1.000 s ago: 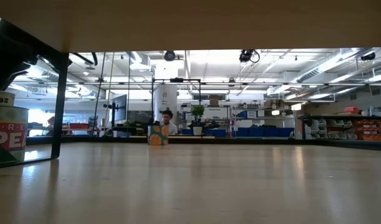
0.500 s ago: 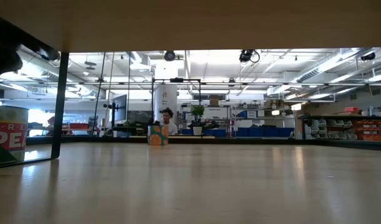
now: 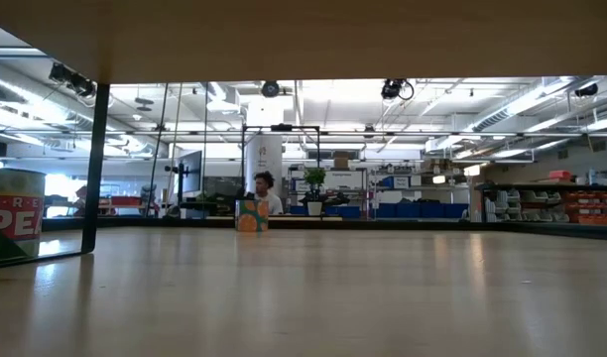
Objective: Pick and place cans onto a shelf
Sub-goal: Put the canned peaches on the shelf
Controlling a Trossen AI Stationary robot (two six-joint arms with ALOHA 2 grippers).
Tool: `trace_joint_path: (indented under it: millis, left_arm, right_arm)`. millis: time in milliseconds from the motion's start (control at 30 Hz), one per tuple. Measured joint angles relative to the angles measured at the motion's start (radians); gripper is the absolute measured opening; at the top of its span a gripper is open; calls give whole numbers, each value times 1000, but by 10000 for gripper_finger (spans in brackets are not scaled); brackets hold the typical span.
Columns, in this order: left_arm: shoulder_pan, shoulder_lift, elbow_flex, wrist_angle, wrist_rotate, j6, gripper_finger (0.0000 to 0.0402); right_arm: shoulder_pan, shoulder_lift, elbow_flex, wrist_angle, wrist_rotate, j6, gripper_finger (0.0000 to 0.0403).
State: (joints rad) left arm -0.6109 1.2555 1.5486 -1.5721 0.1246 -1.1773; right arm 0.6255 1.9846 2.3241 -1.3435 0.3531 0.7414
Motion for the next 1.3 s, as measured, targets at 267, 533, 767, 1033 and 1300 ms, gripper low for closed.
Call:
trace_joint_path:
  millis: [267, 533, 767, 1033, 1300]
  left_arm:
    - [-130, 256, 438, 27, -161, 213, 321]
    - [-167, 562, 737, 9, -203, 399, 321]
    - [-125, 701, 802, 28, -305, 331, 321]
    - [-92, 765, 799, 90, -306, 351, 323]
    - [-87, 774, 800, 133, -330, 455, 350]
  right_arm:
    - [-15, -3, 0, -92, 38, -7, 346]
    - [-7, -50, 1, -147, 51, -11, 346]
    - [1, -57, 1, -189, 40, -56, 346]
    - [5, -57, 1, -187, 17, -100, 346]
    - [13, -57, 1, -181, 11, -4, 346]
